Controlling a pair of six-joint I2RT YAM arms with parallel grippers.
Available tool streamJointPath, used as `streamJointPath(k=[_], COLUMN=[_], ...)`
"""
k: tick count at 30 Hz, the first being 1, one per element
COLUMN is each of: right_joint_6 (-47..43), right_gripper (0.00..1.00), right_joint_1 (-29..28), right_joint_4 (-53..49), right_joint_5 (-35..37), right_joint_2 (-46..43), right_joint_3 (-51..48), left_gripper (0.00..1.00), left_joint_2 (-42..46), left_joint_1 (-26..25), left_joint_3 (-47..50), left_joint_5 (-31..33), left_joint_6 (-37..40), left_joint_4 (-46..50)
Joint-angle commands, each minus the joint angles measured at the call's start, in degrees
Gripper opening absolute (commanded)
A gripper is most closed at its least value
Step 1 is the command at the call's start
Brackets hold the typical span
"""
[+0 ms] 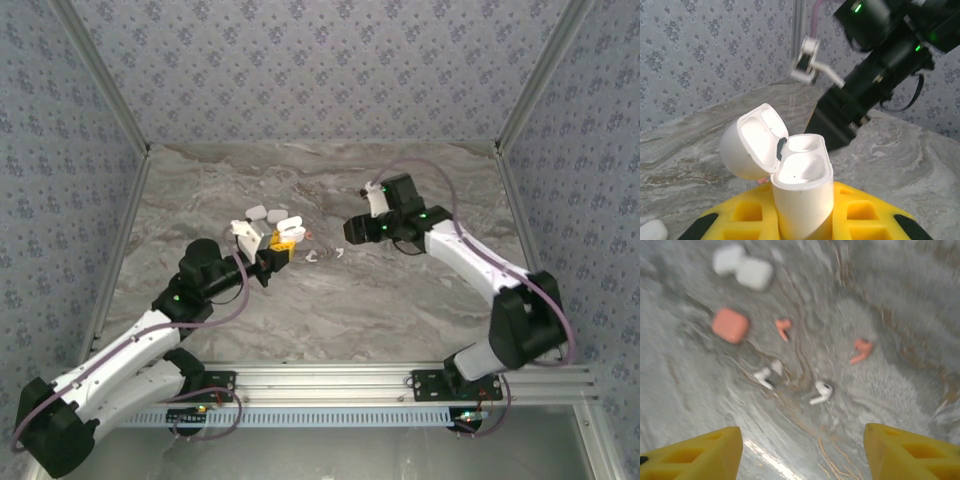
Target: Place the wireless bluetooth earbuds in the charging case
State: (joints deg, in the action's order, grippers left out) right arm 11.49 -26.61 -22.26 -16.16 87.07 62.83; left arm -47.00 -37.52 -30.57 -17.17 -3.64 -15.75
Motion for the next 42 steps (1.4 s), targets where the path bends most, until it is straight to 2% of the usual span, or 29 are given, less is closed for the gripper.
streamJointPath(k=[1, 7, 13, 23, 36, 42], right_joint_6=[5.9, 7.1, 7.1, 6.8, 5.7, 5.2], right_gripper=[0.62, 0.56, 0.54, 0.46, 0.30, 0.30], right_joint_1=[-1.2, -2.5, -3.8, -4.9, -5.9, -6.3], right_joint_4=[-2.4, -2.9, -3.3, -4.2, -6.1, -7.3], right_joint_5=[3.7, 5.3, 6.0, 6.6, 6.6, 6.7], right_joint_2=[6.0, 16.7, 22.5, 26.5, 29.6, 29.3], right_joint_3=[2.5, 8.4, 12.0, 13.9, 15.7, 15.6], left_gripper=[0.03, 0.03, 0.03, 0.03, 0.03, 0.03], left_joint_2=[0.4, 0.3, 0.4, 0.5, 0.4, 0.4], left_joint_1=[-0.2, -0.3, -0.3, -0.3, -0.2, -0.3], left_joint_3=[0.1, 0.0, 0.1, 0.1, -0.1, -0.2], left_joint_5=[1.0, 0.6, 0.6, 0.8, 0.9, 1.0], left_joint_6=[1.0, 0.6, 0.5, 0.7, 1.0, 1.2], left_joint_4=[0.5, 0.5, 0.6, 0.9, 1.2, 1.2])
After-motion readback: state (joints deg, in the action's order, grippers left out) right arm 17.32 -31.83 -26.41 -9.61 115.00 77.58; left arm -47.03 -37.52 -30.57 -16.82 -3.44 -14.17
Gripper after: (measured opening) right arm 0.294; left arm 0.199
